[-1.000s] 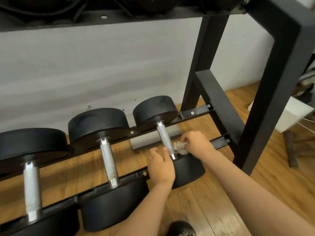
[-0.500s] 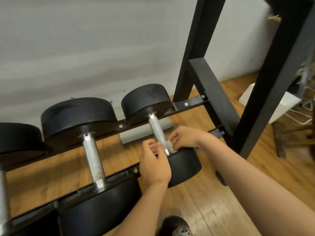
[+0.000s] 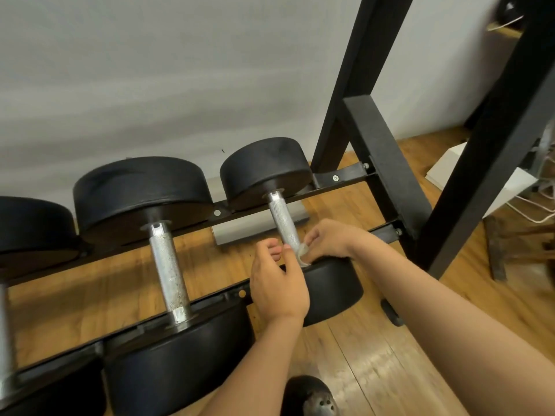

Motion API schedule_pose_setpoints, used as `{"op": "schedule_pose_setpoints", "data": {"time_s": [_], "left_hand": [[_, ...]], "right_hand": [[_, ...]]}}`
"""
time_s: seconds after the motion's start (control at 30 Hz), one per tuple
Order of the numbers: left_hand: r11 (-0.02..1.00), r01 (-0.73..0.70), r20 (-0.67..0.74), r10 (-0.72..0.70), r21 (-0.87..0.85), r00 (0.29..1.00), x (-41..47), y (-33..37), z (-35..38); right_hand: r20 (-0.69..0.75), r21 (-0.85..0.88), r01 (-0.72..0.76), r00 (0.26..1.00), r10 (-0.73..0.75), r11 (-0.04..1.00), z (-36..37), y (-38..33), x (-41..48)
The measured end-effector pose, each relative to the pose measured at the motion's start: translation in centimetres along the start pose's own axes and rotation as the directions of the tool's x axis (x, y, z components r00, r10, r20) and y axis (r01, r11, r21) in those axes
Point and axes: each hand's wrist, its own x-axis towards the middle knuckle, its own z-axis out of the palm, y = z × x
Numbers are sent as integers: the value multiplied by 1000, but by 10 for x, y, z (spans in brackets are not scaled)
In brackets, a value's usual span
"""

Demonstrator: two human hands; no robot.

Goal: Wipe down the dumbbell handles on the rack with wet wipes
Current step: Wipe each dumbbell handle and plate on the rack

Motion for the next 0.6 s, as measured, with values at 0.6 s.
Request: {"op": "schedule_pose_setpoints", "data": {"time_s": [0.6], "left_hand": [[999, 24, 0, -24, -49, 1000, -1, 4, -3]], "right_hand": [[-248, 601, 89, 965, 80, 795, -1, -12, 30]]}}
